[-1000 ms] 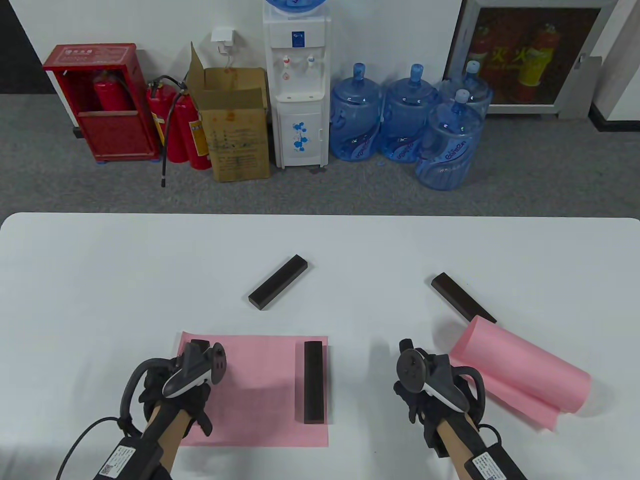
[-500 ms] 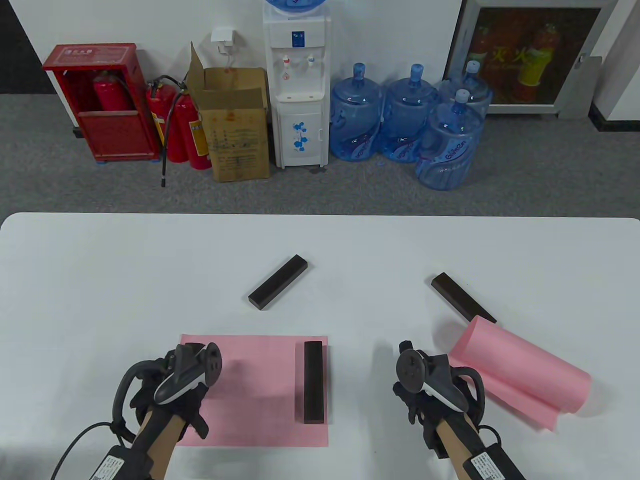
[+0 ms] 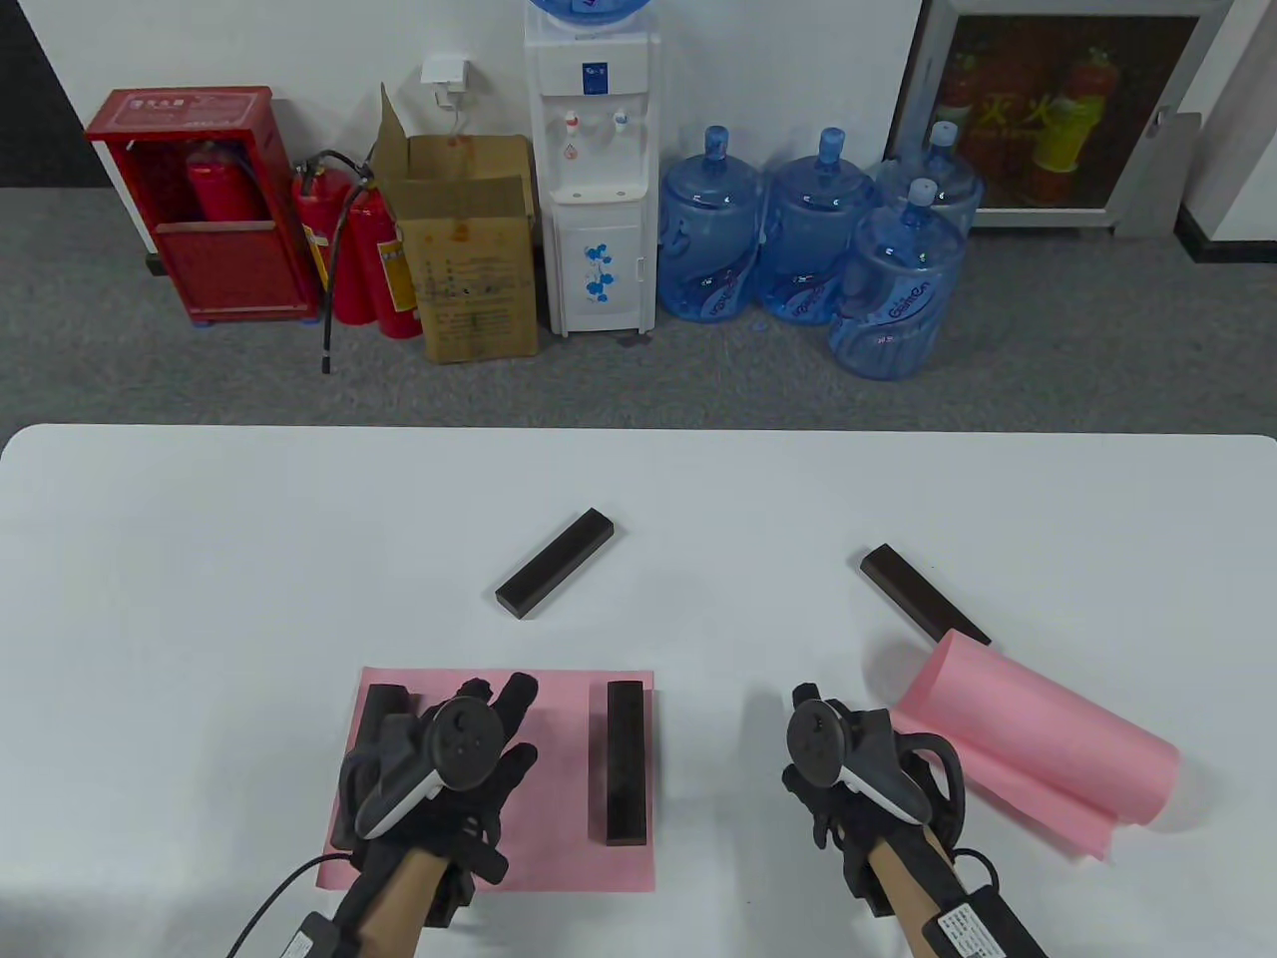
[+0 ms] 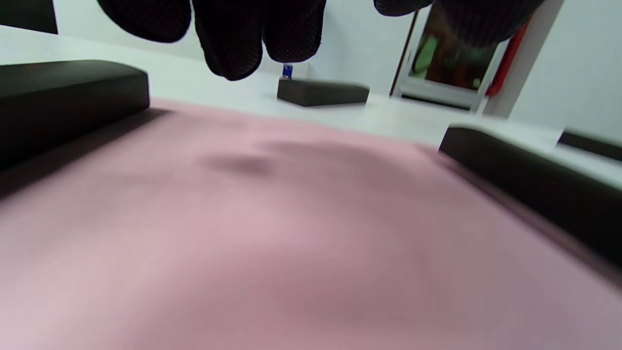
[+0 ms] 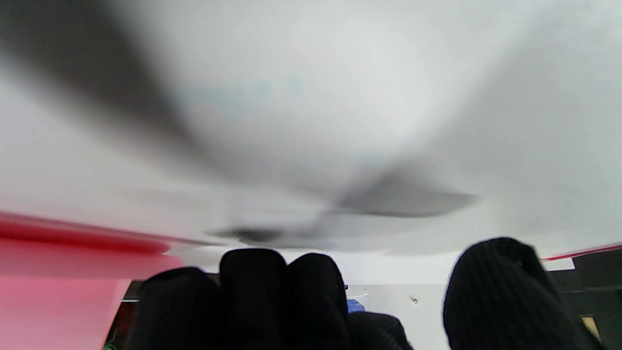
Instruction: Unroll papers and secure with paperweights
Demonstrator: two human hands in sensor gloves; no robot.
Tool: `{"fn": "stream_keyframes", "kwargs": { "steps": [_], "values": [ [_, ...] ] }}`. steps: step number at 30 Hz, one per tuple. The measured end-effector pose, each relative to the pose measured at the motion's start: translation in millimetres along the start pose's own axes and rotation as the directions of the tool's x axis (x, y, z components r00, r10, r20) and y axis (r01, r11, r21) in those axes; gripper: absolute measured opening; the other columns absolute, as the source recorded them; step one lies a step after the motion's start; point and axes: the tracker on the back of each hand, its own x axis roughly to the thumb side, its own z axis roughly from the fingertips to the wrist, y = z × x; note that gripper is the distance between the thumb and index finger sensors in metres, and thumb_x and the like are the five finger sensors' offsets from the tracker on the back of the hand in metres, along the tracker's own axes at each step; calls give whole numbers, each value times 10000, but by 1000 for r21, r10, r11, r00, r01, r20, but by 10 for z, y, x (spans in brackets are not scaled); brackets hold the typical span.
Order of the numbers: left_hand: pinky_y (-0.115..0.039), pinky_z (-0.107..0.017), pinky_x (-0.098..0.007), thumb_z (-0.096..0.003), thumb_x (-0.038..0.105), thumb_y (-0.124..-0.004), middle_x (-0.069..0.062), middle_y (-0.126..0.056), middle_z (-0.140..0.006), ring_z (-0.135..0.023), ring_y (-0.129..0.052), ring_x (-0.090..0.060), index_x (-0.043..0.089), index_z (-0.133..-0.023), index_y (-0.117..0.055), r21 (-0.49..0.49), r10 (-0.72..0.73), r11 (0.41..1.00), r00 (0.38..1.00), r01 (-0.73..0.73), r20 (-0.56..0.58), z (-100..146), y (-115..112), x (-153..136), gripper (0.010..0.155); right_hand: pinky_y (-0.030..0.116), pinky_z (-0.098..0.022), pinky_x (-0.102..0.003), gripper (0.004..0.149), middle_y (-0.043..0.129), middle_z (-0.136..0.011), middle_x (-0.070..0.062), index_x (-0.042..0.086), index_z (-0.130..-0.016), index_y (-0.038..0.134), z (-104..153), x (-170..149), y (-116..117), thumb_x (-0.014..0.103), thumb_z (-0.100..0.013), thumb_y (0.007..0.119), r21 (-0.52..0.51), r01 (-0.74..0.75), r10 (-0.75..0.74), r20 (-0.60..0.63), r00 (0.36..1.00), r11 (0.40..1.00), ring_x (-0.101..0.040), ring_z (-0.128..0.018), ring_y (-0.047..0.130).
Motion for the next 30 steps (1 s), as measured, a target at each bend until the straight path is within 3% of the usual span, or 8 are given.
{"fn": "stream_keyframes", "kwargs": {
  "steps": [5, 9, 13, 16, 19, 25, 30],
  "values": [
    [-518, -745, -669, -496, 584, -644, -114, -541, -1220, -1064, -662, -436, 510, -1101, -372, 31, 15, 999, 1000, -15, 6, 35, 11, -100, 667, 646, -673, -545, 808, 625, -1045, -57, 249, -1064, 466, -2, -22, -186, 513, -373, 791, -40, 67, -68, -11, 998, 997, -347, -954, 733],
    [-522, -743, -669, -498, 585, -640, -121, -539, -1219, -1061, -663, -440, 507, -1103, -375, 32, 26, 999, 1000, -26, 7, 54, 8, -175, 665, 644, -672, -552, 785, 633, -1042, -58, 247, -1059, 500, -15, -182, -537, 493, -375, 794, -105, 136, -142, -53, 988, 985, -351, -954, 732],
    [-521, -744, -669, -498, 586, -639, -122, -538, -1220, -1062, -664, -438, 507, -1103, -374, 17, 31, 999, 999, -32, 18, 60, -2, -163, 665, 639, -682, -552, 730, 637, -1043, -46, 256, -1055, 519, -19, -539, -981, 436, -400, 786, -186, 73, -103, -157, 982, 980, -338, -964, 730],
    [-522, -744, -669, -497, 587, -638, -118, -541, -1220, -1061, -668, -436, 507, -1103, -378, 7, 26, 1000, 999, -27, 21, 61, -14, -153, 664, 626, -693, -556, 722, 616, -1056, -45, 257, -1060, 506, -53, -867, -1127, 400, -413, 790, -172, 43, -86, -253, 964, 984, -337, -978, 710],
    [-524, -743, -669, -498, 586, -637, -120, -542, -1220, -1060, -671, -435, 507, -1101, -386, 2, 27, 1000, 999, -27, 17, 63, -12, -167, 658, 587, -721, -560, 761, 560, -1081, -35, 266, -1068, 464, -110, -1303, -1136, 389, -408, 821, -87, 42, -72, -376, 924, 995, -334, -1014, 651],
    [-529, -740, -670, -498, 585, -636, -120, -558, -1214, -1053, -684, -434, 498, -1105, -397, -7, 45, 999, 999, -45, 6, 58, -26, -211, 657, 543, -746, -576, 847, 531, -1097, -20, 273, -1072, 439, -177, -1937, -926, 407, -369, 891, 35, 131, -97, -499, 861, 991, -325, -1048, 591],
    [-530, -739, -672, -497, 587, -634, -120, -563, -1213, -1049, -690, -436, 497, -1105, -400, -19, 49, 999, 999, -49, -1, 50, -48, -224, 657, 469, -772, -593, 901, 506, -1111, -8, 284, -1076, 419, -225, -2216, -708, 393, -349, 939, 129, 242, -130, -563, 816, 962, -317, -1091, 449]
  ]
}}
